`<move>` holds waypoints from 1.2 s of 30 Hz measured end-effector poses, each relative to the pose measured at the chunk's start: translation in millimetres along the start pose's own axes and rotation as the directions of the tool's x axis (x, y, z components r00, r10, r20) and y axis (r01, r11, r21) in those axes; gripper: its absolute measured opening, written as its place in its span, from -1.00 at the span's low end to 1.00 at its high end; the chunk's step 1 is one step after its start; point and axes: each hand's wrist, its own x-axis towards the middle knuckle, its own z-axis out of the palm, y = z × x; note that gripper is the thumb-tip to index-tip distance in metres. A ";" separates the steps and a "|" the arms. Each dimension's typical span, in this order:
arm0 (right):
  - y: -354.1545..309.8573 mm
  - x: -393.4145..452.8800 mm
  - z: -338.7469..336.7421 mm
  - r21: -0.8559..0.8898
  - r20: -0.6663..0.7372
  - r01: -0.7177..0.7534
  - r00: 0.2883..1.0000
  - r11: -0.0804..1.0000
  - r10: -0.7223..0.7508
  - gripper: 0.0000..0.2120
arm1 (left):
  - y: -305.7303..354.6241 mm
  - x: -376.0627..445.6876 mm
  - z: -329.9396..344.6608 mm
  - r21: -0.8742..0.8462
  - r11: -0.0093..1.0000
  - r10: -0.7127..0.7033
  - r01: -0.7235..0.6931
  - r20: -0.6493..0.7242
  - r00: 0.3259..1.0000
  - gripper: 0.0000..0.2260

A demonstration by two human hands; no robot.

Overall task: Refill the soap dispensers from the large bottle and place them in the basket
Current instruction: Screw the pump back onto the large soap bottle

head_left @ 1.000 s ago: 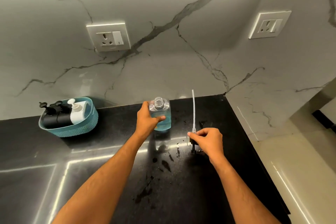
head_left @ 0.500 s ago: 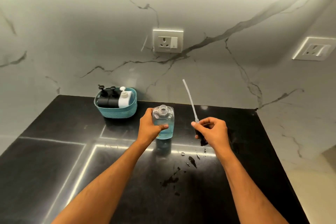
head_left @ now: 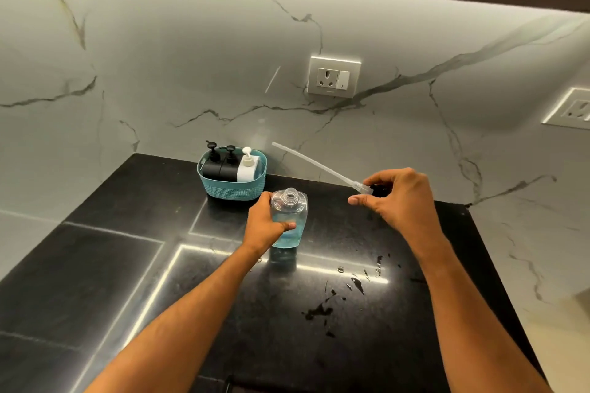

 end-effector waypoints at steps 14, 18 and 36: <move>-31.2 -3.2 -21.1 -0.194 -0.111 0.115 0.984 0.974 -0.138 -0.44 | 8.3 0.3 4.3 -0.003 1.000 0.027 -0.027 0.032 0.999 -0.43; -38.0 2.0 -41.9 -0.267 -0.047 0.152 0.984 0.952 -0.170 -0.50 | 9.2 -0.6 7.9 0.011 1.000 0.028 -0.029 0.043 0.999 -0.42; -74.8 4.9 -74.4 -0.556 0.009 0.221 0.966 0.801 -0.260 -0.52 | 13.6 0.1 24.0 0.029 1.000 0.006 -0.008 0.061 0.998 -0.39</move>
